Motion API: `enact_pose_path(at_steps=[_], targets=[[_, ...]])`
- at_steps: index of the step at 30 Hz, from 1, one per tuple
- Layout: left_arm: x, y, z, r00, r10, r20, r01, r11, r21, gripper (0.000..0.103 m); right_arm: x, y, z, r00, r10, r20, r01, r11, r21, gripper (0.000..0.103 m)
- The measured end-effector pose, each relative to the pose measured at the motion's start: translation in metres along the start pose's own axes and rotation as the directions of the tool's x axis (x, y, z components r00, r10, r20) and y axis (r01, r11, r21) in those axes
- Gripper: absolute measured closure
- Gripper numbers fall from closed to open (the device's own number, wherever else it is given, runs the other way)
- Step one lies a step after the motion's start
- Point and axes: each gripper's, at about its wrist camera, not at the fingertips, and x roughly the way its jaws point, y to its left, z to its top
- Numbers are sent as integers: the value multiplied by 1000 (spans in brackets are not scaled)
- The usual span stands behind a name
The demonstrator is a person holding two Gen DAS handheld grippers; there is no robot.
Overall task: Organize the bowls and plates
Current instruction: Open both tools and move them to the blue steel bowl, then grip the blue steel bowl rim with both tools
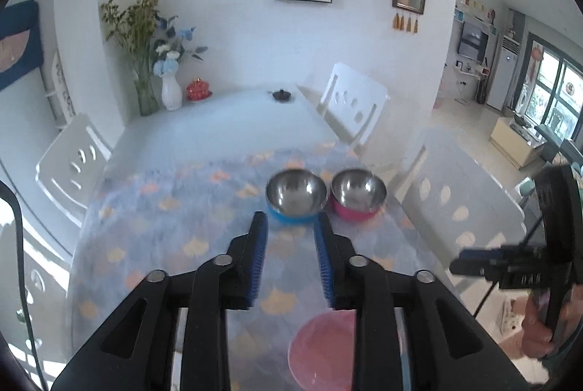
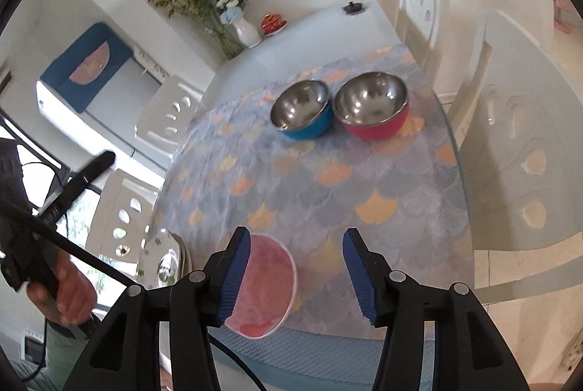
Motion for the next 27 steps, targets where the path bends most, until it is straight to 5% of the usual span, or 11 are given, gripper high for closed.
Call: enact_pose_path(at_steps=[5,13,18,22,27], targets=[[21,-6,14,1000,15,11,-16,997,72,70,11,-18,12,997,75,-11,-74,993,97,49],[115,19,16,983,-52,-178,50,999,-15,70,49,-31,56,999,38,-20,-35,990,136,49],[186,46,16,946,-135,-296,93,984,-154,70,88,-24,98,999,-5,-45,8,997,80,49],[234,61,8,900,-221,-376,122,956,-268,64,123,-21,130,996,-41,-75,43,999,26,49],[276,80,-6,879,-255,-403,83,914,-397,64,167,-19,168,991,-101,-91,96,994,-60,49]])
